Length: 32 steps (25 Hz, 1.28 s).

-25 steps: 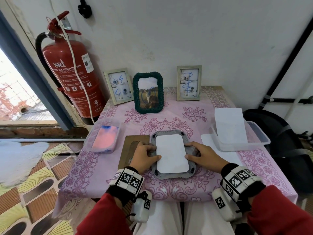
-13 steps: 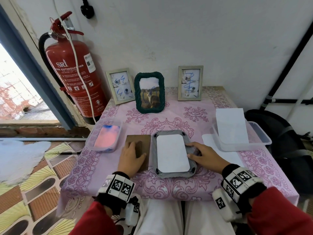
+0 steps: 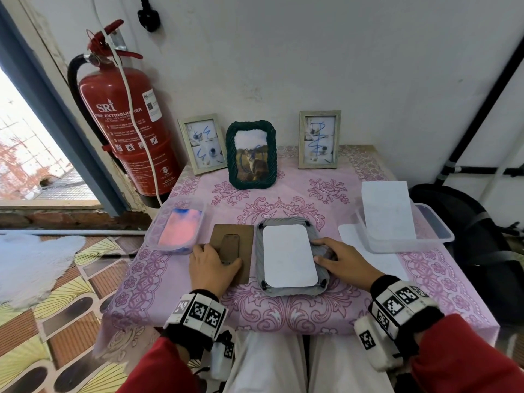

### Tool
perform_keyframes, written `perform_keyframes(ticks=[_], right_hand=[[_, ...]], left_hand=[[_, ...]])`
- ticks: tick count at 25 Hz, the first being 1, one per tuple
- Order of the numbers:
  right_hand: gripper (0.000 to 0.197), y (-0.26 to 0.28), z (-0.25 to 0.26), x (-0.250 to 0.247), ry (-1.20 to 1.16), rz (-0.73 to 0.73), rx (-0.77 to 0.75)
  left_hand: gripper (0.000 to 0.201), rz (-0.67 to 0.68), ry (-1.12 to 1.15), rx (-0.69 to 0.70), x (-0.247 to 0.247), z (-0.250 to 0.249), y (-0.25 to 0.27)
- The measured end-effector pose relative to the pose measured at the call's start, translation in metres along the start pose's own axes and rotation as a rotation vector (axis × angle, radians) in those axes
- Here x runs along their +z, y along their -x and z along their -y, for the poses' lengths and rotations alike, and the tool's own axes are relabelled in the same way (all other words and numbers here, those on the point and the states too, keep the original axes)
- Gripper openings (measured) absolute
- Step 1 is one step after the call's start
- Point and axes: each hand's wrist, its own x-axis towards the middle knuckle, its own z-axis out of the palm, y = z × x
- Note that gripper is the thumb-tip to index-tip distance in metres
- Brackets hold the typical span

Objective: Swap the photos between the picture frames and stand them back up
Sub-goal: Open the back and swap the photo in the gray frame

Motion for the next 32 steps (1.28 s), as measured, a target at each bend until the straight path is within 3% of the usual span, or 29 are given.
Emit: perform_keyframes(ticks=[5, 11, 15, 29, 32], right_hand=[[0.039, 0.0, -0.001, 0.001, 0.008, -0.001, 0.002], [0.039, 0.0, 0.0, 0.001, -0.001, 0.003, 0.008], [0.039, 0.0, 0.0, 0.0, -0.011, 0.004, 0.014], [0.04, -0.001, -0.002, 0.002, -0.018, 0.007, 0.011], [0.039, -0.001, -0.002, 0.002, -0.017, 0.008, 0.011]], left_hand=[[0.062, -0.027, 0.067, 0.005, 0.0, -0.005, 0.003], [0.04, -0.059, 0.407, 0.013, -0.014, -0.007, -0.01], [0.037, -0.026, 0.402, 0.032, -0.027, -0.011, -0.018], [0.034, -0.298, 0.632, 0.101, -0.037, -0.034, -0.012], [0.033, -0.234, 0.706, 0.112, -0.033, -0.036, -0.013]])
